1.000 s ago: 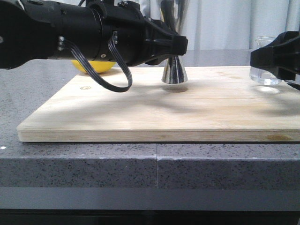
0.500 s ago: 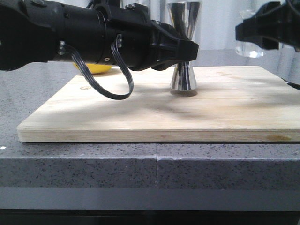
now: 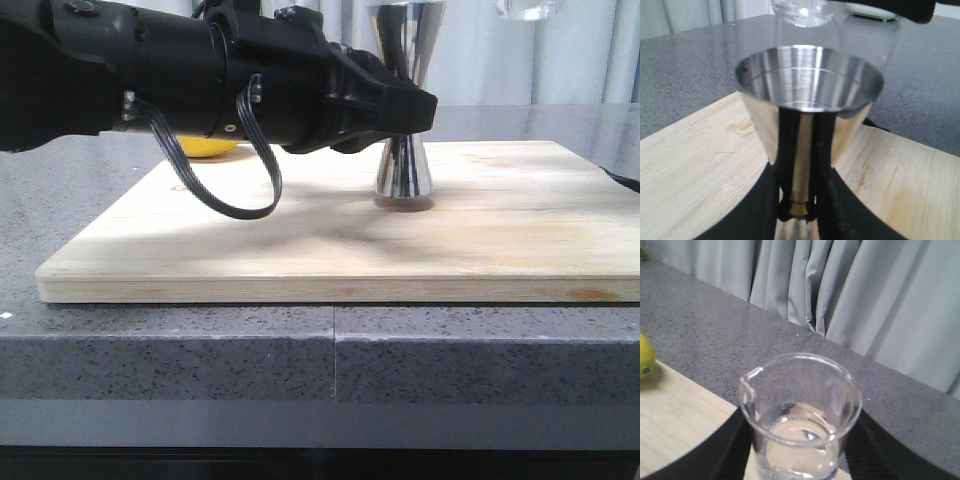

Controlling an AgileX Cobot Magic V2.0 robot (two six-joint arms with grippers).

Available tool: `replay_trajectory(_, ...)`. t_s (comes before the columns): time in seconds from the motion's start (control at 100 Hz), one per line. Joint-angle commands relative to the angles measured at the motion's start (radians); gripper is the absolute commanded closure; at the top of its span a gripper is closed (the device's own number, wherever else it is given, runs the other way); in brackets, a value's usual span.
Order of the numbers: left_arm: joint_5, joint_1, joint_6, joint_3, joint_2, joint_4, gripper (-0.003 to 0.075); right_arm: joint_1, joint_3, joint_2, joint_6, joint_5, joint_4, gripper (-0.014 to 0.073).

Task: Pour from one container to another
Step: 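Lift the beaker with the right gripper and bring it above the jigger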

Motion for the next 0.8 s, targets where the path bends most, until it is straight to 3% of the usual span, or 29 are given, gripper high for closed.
replay_trajectory(0.0,-0.091,-0.005,-0.013,-0.029,-0.055,-0.015,0.0741,0.011,-0.057,-0.040,-0.008,-0.038,-0.033,0.0343)
replay_trajectory(0.28,-0.108,-0.005,-0.041,-0.029,-0.055,0.018,0.0741,0.092,-0.107,-0.067,-0.008,0.076,-0.134,0.0343)
replay_trajectory(0.79,-0.110,-0.005,-0.047,-0.029,-0.055,0.042,0.0741,0.132,-0.109,-0.121,-0.008,0.110,-0.269,0.0343)
